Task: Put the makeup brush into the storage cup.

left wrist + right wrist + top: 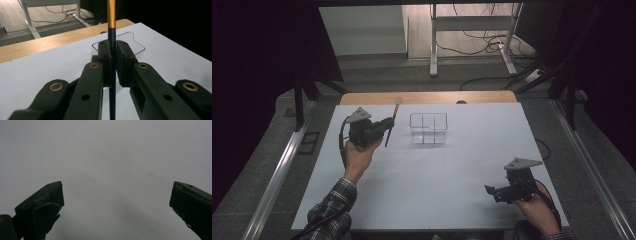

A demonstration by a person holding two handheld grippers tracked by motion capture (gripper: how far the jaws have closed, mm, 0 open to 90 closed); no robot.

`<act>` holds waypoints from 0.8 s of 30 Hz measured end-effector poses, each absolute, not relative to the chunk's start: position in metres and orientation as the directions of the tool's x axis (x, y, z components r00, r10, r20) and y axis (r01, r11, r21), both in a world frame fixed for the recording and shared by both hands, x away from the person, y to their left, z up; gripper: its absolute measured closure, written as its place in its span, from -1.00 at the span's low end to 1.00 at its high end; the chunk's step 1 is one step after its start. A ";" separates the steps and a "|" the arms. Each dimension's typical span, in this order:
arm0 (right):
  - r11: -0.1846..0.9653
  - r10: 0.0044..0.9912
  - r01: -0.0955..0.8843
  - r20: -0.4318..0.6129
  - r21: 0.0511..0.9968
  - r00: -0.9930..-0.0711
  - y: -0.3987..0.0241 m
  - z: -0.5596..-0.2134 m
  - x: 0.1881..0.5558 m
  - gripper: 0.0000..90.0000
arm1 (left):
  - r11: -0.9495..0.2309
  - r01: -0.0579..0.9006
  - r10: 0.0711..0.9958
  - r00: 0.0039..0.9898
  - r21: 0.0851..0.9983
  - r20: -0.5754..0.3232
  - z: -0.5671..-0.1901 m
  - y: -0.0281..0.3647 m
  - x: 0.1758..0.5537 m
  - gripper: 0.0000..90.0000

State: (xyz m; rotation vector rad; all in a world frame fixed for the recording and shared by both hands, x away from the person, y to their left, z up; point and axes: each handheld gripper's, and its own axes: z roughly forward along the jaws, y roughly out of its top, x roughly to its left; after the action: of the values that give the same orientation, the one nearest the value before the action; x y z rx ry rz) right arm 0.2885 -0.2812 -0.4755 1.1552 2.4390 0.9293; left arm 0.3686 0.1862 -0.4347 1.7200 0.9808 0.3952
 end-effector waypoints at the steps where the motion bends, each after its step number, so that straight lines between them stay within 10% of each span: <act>1: 0.472 0.770 0.585 0.016 0.660 -0.638 -0.281 -0.476 0.288 -1.00 | -0.093 0.416 0.769 0.607 0.905 -0.200 -0.434 0.185 0.370 0.85; 24: 0.474 0.768 0.585 0.016 0.658 -0.641 -0.281 -0.476 0.289 -1.00 | -0.065 0.397 0.766 0.608 0.916 -0.209 -0.430 0.170 0.399 0.85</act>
State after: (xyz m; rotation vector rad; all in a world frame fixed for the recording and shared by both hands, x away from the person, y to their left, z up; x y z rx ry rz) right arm 0.2886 -0.2811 -0.4759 1.1524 2.4437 0.9278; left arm 0.3986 0.1696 -0.4300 1.6826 0.9696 0.3990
